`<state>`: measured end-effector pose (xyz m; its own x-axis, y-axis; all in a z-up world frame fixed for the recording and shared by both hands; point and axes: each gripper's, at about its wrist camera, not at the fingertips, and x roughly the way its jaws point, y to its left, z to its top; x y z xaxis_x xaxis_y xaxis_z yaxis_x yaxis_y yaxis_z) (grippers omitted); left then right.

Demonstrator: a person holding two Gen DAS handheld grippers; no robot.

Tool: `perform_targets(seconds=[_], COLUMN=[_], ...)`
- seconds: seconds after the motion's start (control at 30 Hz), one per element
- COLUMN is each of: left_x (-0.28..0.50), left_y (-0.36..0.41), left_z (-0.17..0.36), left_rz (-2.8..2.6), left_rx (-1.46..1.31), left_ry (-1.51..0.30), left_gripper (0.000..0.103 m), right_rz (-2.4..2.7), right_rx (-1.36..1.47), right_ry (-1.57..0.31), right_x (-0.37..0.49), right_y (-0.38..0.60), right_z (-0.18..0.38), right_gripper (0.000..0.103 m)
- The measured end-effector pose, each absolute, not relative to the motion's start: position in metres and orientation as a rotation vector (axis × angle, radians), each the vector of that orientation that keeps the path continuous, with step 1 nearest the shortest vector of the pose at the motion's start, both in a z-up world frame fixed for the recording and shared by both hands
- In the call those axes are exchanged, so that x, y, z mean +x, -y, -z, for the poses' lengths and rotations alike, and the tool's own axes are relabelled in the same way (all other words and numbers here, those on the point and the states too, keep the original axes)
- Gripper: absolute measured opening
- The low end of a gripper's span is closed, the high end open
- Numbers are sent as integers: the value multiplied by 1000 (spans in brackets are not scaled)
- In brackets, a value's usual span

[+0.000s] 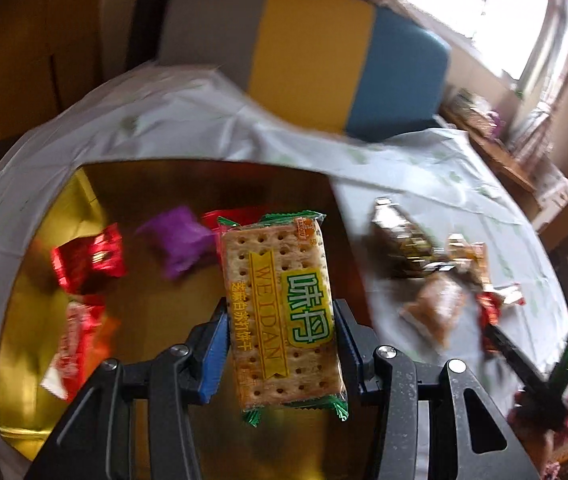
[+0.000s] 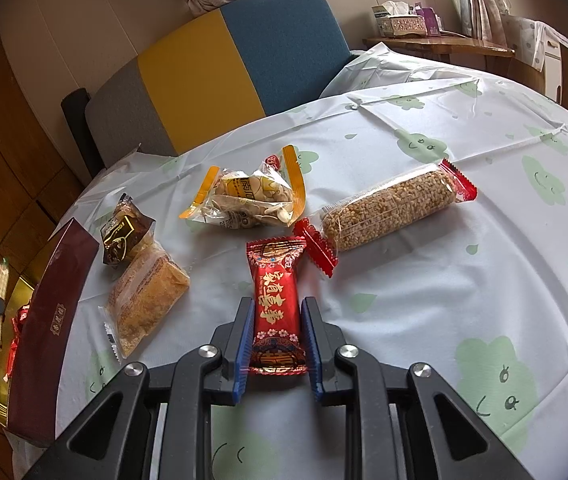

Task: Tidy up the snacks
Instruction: 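Carry the cracker pack into the gold tray and release it with the left tool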

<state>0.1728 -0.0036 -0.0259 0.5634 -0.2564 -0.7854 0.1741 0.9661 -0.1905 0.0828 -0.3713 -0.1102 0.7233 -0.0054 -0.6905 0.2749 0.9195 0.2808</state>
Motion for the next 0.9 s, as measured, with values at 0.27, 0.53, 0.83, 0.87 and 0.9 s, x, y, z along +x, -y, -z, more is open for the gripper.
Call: perform_targets(seconds=[0.27, 0.53, 0.83, 0.87, 0.9], left_x=[202, 223, 213, 208, 204], left_y=[-46, -78, -106, -105, -103], left_z=[67, 80, 72, 70, 67], left_rz=[163, 117, 71, 73, 71], left_rx=[-130, -124, -202, -202, -188], left_ry=[-1084, -1109, -1084, -1071, -1055], left_gripper=[49, 49, 70, 70, 70], right_rz=[162, 162, 165, 166, 167], right_rx=[378, 378, 373, 371, 370], right_ry=[-750, -750, -751, -752, -752], right_x=[83, 83, 83, 83, 83], right_y=[371, 370, 369, 369, 369], right_z=[110, 110, 110, 110, 110], right_gripper=[23, 23, 23, 23, 23])
